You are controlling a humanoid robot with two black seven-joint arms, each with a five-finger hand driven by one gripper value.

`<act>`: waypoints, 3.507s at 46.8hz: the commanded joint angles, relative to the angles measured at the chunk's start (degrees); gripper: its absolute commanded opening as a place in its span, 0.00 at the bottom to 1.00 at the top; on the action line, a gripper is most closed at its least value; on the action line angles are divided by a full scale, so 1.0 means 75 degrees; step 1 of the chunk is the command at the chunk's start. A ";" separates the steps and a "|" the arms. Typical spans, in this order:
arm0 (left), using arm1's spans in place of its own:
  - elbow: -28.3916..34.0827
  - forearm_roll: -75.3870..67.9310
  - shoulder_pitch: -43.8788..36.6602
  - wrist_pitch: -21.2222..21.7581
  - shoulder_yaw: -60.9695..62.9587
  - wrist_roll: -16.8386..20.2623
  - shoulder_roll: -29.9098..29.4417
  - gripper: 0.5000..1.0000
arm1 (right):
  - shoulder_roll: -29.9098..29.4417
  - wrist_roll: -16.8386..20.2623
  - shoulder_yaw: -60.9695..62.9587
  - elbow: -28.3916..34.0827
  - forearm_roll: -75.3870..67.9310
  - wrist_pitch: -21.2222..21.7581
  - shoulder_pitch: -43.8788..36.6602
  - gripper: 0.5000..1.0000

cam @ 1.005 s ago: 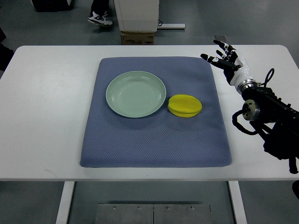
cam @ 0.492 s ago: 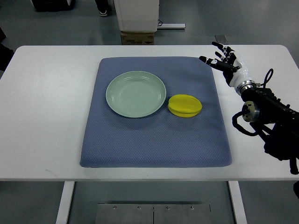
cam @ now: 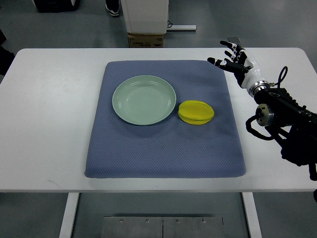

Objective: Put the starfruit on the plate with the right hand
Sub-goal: 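Move the right hand over the yellow starfruit and lower it, then close the right hand fingers around the yellow starfruit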

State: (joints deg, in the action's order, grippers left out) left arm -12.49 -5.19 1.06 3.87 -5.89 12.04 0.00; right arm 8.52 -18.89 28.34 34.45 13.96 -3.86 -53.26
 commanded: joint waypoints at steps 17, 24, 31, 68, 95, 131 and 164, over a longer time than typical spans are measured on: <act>0.0001 0.0000 0.0000 0.0000 0.0000 0.0000 0.0000 1.00 | 0.0281 -0.0048 -0.1563 0.0258 0.0400 -0.0001 -0.0551 1.00; 0.0001 0.0000 0.0000 0.0000 0.0000 0.0000 0.0000 1.00 | 0.0305 -0.0048 -0.1727 0.0328 0.0669 0.0023 -0.0692 1.00; 0.0001 0.0000 0.0000 0.0000 0.0000 0.0000 0.0000 1.00 | 0.0457 -0.0048 -0.2196 0.0586 0.0892 0.0140 -0.0902 1.00; 0.0001 0.0000 0.0000 0.0000 0.0000 0.0000 0.0000 1.00 | 0.1992 0.0011 -0.4130 0.2637 0.1865 0.0175 -0.2004 1.00; 0.0001 0.0000 0.0000 0.0000 0.0000 0.0000 0.0000 1.00 | 0.2097 0.0198 -0.5161 0.2988 0.2884 0.0163 -0.2180 1.00; 0.0001 0.0000 0.0000 0.0000 0.0000 0.0000 0.0000 1.00 | 0.2074 0.0597 -0.5548 0.3481 0.2966 0.0175 -0.2473 1.00; 0.0001 0.0000 0.0000 0.0000 0.0000 0.0000 0.0000 1.00 | 0.1641 0.0655 -0.5560 0.3223 0.3013 0.0140 -0.2251 1.00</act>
State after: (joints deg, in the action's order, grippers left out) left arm -12.48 -5.19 1.07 3.87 -5.89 12.04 0.00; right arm 20.90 -13.85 -13.36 59.04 36.50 -2.85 -70.40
